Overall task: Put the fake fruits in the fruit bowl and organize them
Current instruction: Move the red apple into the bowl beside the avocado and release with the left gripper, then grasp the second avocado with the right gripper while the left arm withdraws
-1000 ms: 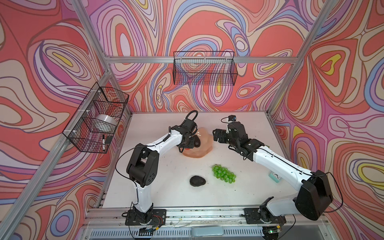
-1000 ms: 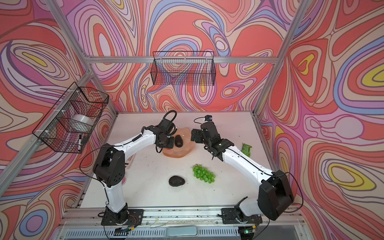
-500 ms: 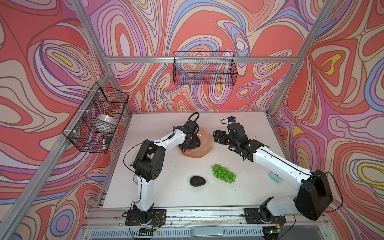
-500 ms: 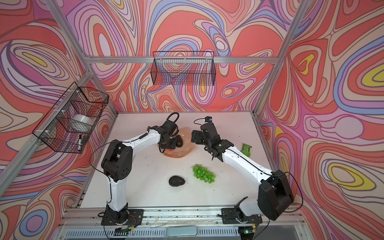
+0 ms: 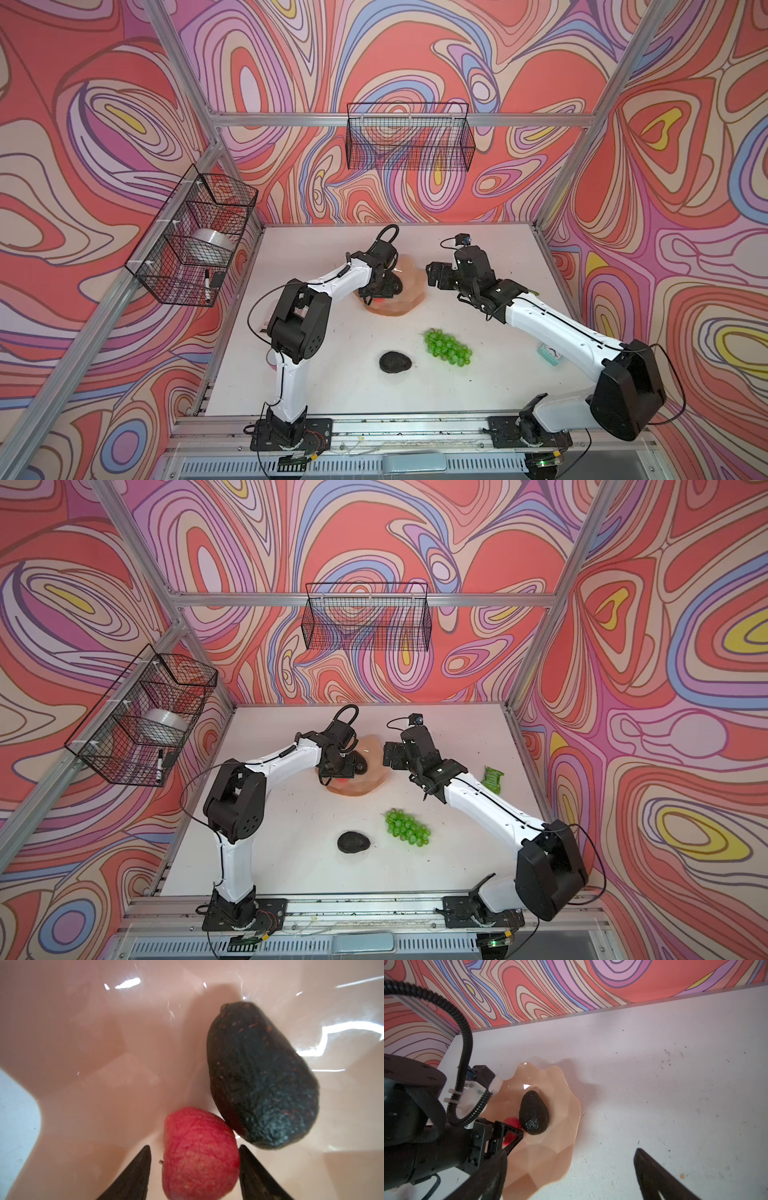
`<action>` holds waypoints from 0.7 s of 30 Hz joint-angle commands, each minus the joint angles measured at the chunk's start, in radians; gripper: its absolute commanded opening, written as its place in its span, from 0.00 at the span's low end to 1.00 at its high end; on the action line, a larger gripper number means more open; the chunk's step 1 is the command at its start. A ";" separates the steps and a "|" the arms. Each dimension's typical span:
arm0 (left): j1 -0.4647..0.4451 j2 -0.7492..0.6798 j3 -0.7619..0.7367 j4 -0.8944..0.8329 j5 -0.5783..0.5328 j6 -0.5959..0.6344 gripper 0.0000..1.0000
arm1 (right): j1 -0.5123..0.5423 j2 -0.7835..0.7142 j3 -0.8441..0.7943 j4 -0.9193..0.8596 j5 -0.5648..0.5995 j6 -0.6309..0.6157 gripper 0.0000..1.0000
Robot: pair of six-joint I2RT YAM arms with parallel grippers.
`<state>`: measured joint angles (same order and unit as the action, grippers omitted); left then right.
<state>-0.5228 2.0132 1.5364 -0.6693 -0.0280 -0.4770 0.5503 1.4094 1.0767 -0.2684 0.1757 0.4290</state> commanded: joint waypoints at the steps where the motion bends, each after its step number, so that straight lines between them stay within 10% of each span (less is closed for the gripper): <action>1: 0.006 -0.091 0.021 -0.019 -0.037 -0.019 0.70 | -0.005 -0.039 -0.020 -0.042 -0.018 -0.063 0.98; 9: 0.064 -0.385 -0.057 0.030 -0.196 0.073 0.87 | 0.147 -0.029 -0.067 -0.075 -0.098 -0.236 0.93; 21: 0.334 -0.875 -0.390 0.269 -0.147 0.233 1.00 | 0.422 0.027 -0.272 0.115 -0.248 -0.278 0.93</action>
<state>-0.2298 1.1633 1.1847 -0.4564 -0.1944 -0.3012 0.9363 1.4063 0.8173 -0.2268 -0.0288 0.1795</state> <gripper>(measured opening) 0.996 0.928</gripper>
